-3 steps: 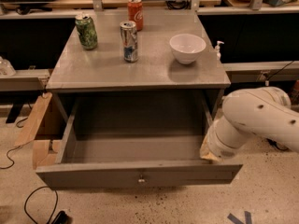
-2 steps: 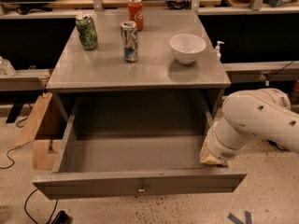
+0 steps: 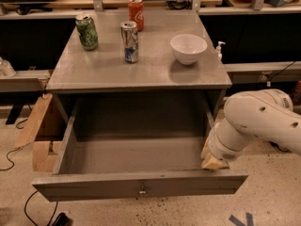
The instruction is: Open top drawer
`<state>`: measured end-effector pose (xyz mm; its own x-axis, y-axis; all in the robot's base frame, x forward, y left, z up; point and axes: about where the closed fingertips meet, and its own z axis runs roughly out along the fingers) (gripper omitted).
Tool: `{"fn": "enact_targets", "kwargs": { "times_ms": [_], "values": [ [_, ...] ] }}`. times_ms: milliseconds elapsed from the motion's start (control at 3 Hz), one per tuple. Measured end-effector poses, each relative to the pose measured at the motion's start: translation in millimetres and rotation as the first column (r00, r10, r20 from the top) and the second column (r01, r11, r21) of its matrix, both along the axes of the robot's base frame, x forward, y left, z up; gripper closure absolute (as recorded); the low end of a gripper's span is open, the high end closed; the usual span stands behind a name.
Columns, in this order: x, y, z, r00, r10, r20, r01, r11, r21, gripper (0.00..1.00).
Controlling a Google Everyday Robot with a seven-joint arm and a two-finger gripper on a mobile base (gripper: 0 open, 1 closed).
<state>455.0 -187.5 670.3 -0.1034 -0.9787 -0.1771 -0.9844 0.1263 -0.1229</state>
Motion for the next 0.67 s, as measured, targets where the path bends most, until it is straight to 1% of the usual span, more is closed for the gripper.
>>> {"fn": "enact_targets", "kwargs": {
  "times_ms": [333, 667],
  "values": [
    [-0.4, 0.0, 0.5, 1.0000, 0.001, 0.001, -0.001, 1.000, -0.001, 0.05],
    [-0.8, 0.1, 0.8, 1.0000, 0.001, 0.001, -0.001, 1.000, -0.002, 0.00]
  ]
}}
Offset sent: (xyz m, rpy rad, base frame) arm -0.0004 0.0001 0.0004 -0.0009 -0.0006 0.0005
